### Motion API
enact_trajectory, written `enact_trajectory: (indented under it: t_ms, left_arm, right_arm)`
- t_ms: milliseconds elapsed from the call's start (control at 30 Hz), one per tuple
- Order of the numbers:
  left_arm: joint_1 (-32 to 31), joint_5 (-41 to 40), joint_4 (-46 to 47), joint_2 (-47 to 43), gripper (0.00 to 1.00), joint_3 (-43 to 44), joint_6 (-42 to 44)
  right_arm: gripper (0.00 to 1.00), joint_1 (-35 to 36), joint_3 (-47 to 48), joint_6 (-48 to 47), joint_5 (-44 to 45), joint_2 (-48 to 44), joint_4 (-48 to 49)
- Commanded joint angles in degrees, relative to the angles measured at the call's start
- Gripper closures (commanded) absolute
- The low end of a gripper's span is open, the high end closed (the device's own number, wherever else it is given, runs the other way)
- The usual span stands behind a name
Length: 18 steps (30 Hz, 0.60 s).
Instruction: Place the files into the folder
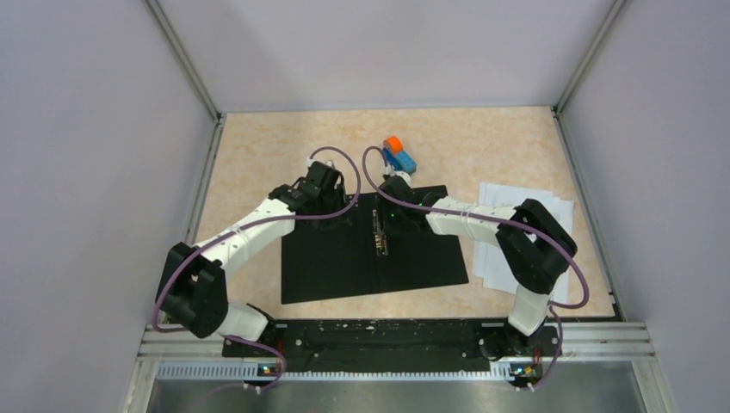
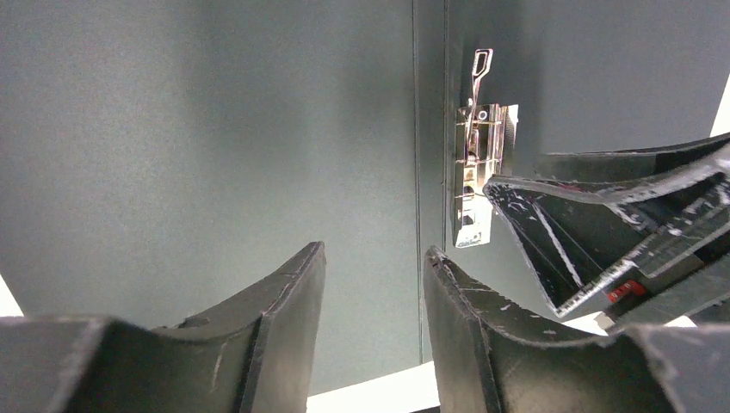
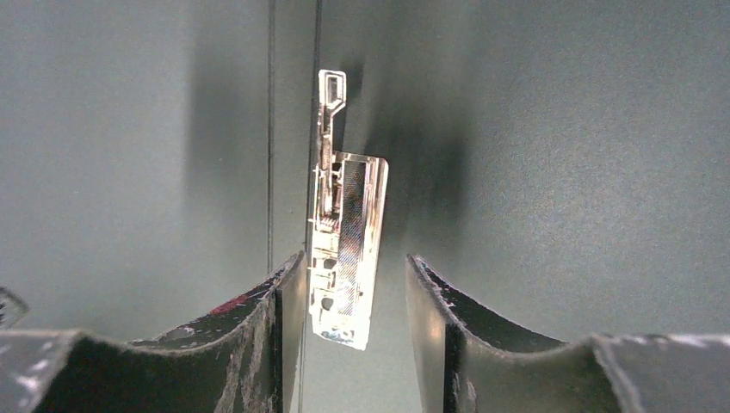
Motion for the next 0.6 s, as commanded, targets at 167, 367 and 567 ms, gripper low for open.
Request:
enact_trajectory:
  t_ms: [167,367,567]
  left_arm:
    - [1.18,-0.88,0.45,-2.02,0.49,0.5,0.63]
    - [2.1,-0.62,0.25,-2.85,0.49,0.3,0.97]
    - [2.72,-0.26,0.29,-3.06,0.49,0.22,1.14]
  right_arm:
    - [0.64,2.34,4.32,1.75,2.65,4.5,0.46]
    - [0.8,3.54,6.18,4.67,3.53,6.22,0.52]
    - [0.88,5.34,10.15,8.57,4.26,9.5,1.3]
